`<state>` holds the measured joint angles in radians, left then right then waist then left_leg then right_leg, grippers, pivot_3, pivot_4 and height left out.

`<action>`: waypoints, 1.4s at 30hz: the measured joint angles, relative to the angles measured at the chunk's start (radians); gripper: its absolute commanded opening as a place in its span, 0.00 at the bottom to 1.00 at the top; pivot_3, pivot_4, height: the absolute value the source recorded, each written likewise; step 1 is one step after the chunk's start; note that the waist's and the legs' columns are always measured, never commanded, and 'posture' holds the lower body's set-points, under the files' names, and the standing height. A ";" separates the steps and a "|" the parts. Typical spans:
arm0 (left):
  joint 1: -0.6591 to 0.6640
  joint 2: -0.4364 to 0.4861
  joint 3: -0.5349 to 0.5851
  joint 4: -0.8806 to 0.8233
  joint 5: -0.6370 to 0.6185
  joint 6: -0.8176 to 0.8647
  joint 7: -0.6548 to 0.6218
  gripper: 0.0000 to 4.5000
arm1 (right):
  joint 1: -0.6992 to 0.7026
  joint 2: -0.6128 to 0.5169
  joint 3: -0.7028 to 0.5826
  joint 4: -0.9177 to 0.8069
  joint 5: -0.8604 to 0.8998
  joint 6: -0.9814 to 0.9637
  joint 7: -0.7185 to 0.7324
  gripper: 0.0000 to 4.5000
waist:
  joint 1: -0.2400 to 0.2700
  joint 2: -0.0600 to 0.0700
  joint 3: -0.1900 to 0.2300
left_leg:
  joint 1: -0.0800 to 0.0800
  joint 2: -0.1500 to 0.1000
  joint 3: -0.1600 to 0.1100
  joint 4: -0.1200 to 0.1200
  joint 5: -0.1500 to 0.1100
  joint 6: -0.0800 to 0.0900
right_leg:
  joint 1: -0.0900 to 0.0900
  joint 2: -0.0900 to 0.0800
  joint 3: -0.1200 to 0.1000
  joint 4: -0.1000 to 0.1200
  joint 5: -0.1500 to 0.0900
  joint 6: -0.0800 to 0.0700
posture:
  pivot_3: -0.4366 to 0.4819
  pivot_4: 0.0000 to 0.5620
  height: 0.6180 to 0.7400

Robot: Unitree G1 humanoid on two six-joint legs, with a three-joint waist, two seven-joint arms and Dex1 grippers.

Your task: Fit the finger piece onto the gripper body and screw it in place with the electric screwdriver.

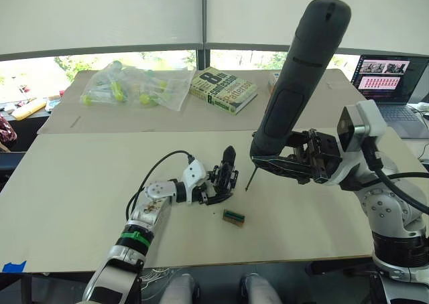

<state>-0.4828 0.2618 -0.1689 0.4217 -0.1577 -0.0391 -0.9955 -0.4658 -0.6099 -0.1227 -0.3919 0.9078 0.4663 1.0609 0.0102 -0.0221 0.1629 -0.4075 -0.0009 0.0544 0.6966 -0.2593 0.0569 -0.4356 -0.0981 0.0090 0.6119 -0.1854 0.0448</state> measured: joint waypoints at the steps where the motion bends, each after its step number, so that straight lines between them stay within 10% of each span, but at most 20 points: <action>1: 0.023 0.000 0.010 -0.025 -0.004 0.001 0.011 0.99 | 0.000 0.000 0.000 0.000 0.000 0.000 0.000 0.43 | -0.003 0.000 0.000 | 0.000 0.000 0.000 0.000 0.000 0.000 | -0.001 0.000 0.000 0.000 0.000 0.000 | 0.48 0.27 1.00; 30: 0.164 -0.035 -0.051 -0.322 0.057 0.236 0.245 0.99 | -0.004 -0.003 0.006 0.001 0.000 0.003 0.007 0.43 | 0.005 0.000 0.000 | 0.001 0.000 0.000 0.000 0.000 0.000 | 0.001 -0.001 0.000 -0.001 0.000 0.000 | 0.48 0.27 1.00; 36: 0.168 -0.039 -0.053 -0.327 0.059 0.240 0.262 0.50 | -0.004 -0.003 0.006 0.001 0.000 0.003 0.009 0.43 | 0.006 0.000 0.000 | 0.001 -0.001 0.000 0.000 0.000 0.000 | 0.001 -0.001 0.000 -0.001 0.000 0.000 | 0.48 0.27 1.00; 42: 0.160 -0.034 -0.053 -0.307 0.059 0.224 0.255 0.50 | -0.069 0.012 0.013 0.003 0.022 0.033 -0.005 0.43 | 0.006 0.001 0.000 | 0.002 0.000 0.000 0.000 0.000 0.000 | 0.002 -0.001 0.000 0.000 0.000 0.000 | 0.48 0.27 1.00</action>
<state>-0.3225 0.2282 -0.2222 0.1150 -0.0985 0.1847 -0.7401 -0.5347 -0.5979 -0.1094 -0.3892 0.9295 0.4991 1.0559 0.0160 -0.0214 0.1624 -0.4053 -0.0014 0.0541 0.6963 -0.2593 0.0569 -0.4333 -0.0995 0.0087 0.6114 -0.1854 0.0447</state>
